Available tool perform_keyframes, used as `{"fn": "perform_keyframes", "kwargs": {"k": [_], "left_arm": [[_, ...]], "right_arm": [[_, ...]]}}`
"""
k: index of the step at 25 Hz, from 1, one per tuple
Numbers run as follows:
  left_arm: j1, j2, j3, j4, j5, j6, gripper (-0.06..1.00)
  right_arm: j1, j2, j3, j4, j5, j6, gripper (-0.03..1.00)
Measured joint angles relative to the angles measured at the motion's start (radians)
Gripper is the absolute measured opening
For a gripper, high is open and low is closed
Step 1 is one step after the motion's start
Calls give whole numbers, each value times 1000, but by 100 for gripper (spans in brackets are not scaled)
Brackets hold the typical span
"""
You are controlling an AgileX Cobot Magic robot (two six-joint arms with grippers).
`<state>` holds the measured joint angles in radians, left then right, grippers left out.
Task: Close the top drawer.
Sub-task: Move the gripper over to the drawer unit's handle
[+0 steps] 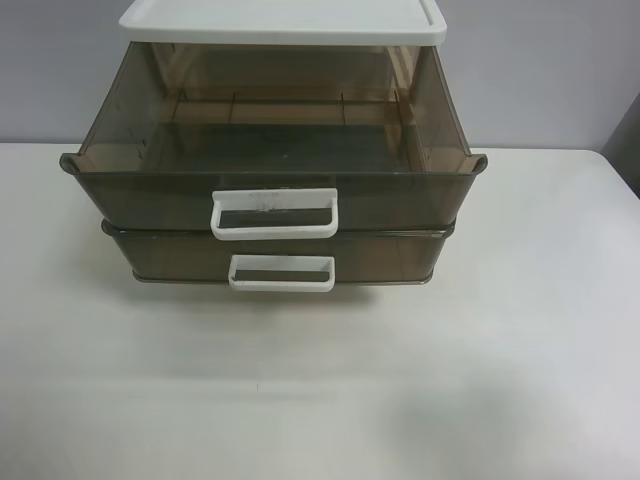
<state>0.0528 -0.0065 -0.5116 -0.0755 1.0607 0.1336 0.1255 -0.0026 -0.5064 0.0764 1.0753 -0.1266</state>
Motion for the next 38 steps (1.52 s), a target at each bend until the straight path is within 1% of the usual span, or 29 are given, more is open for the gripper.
{"fn": "perform_keyframes", "kwargs": {"k": [21,23,26,29,32,35,38], "left_arm": [[0,0,0,0,0,0,99],[0,0,0,0,0,0,99],[0,0,0,0,0,0,99],[0,0,0,0,0,0,99],[0,0,0,0,0,0,99],[0,0,0,0,0,0,99],[0,0,0,0,0,0,99]], "right_arm": [[0,2,0,4,1,0,96],[0,38,-18,5,13,-4,96],[14,164,-86,18,17,-23,96],[83,307,-183,41,12,-30,95],[195,461,-286,41,9,-30,95],[333,600,-385,16,15,-30,95],[494,740,-478,-21,43,-16,95]]}}
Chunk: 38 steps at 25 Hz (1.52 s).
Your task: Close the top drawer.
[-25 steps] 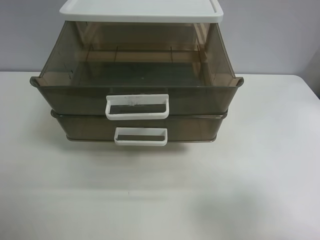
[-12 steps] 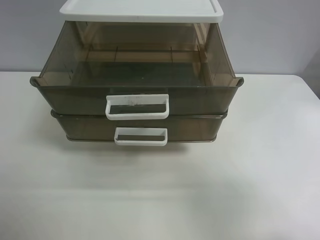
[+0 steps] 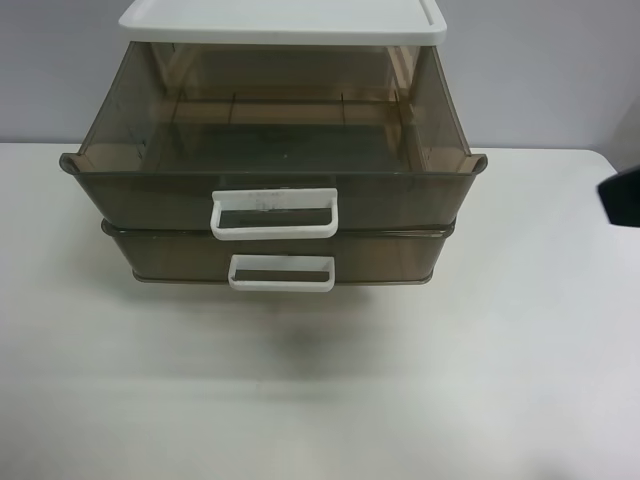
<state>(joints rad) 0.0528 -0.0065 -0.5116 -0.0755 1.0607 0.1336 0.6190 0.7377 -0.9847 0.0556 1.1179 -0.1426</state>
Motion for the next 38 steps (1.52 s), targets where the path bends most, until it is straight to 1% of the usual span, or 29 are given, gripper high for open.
{"fn": "perform_keyframes", "kwargs": {"k": [2,6,10,13,16,19,25,29,35,38], "left_arm": [[0,0,0,0,0,0,99],[0,0,0,0,0,0,99],[0,0,0,0,0,0,99],[0,0,0,0,0,0,99],[0,0,0,0,0,0,99],[0,0,0,0,0,0,99],[0,0,0,0,0,0,99],[0,0,0,0,0,0,99],[0,0,0,0,0,0,99],[0,0,0,0,0,0,99]], "right_arm": [[94,91,-63,-27,23,16,95],[264,272,-164,-49,59,32,95],[410,428,-233,-56,66,36,95],[496,524,-267,-56,66,43,95],[553,608,-280,-56,57,48,95],[582,692,-280,-50,32,48,95],[588,812,-280,-56,-52,40,95],[588,854,-280,-110,-69,40,95],[588,860,-281,-222,-70,69,95],[578,860,-281,-241,-77,77,95]]}}
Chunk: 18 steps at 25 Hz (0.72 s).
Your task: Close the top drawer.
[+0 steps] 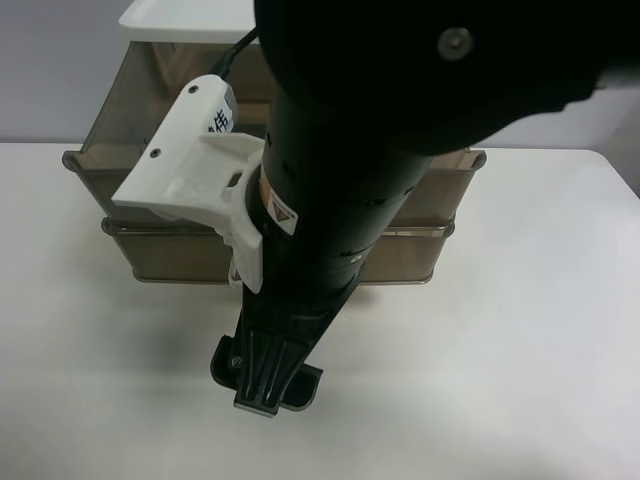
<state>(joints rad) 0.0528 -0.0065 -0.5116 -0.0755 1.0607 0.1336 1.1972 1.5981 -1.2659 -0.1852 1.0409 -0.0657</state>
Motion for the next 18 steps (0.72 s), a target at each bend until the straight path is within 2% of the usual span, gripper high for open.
{"fn": "perform_keyframes", "kwargs": {"k": [7,12,18], "left_arm": [[0,0,0,0,0,0,99],[0,0,0,0,0,0,99],[0,0,0,0,0,0,99]], "right_arm": [[-97,0,0,16,-55,-5,94],[-131,7,-6,5,-123,-25,94],[-135,99,-140,5,-100,-58,94]]}}
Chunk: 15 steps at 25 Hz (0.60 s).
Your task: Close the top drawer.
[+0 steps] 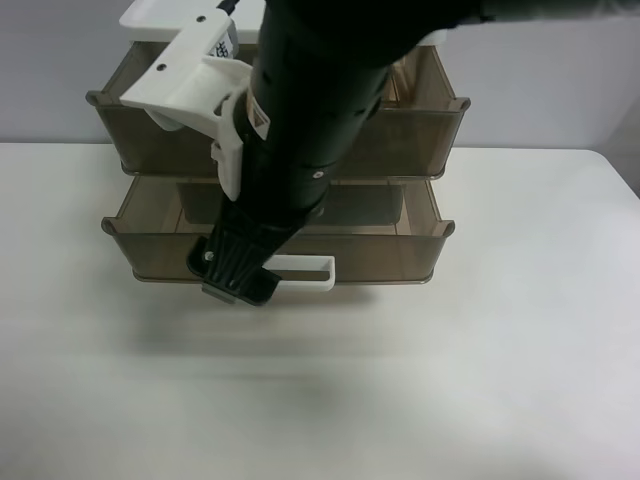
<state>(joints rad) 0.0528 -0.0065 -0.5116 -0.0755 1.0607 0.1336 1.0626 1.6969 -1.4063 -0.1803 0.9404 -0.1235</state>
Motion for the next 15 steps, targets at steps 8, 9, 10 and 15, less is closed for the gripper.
{"fn": "perform_keyframes", "kwargs": {"k": [8,9,10,15], "left_arm": [[0,0,0,0,0,0,99],[0,0,0,0,0,0,99],[0,0,0,0,0,0,99],[0,0,0,0,0,0,99]], "right_arm": [[-64,99,-139,2,21,-53,94],[-78,105,-150,3,21,-63,94],[-92,112,-159,3,21,-72,94],[-150,123,-175,19,-10,-101,94]]}}
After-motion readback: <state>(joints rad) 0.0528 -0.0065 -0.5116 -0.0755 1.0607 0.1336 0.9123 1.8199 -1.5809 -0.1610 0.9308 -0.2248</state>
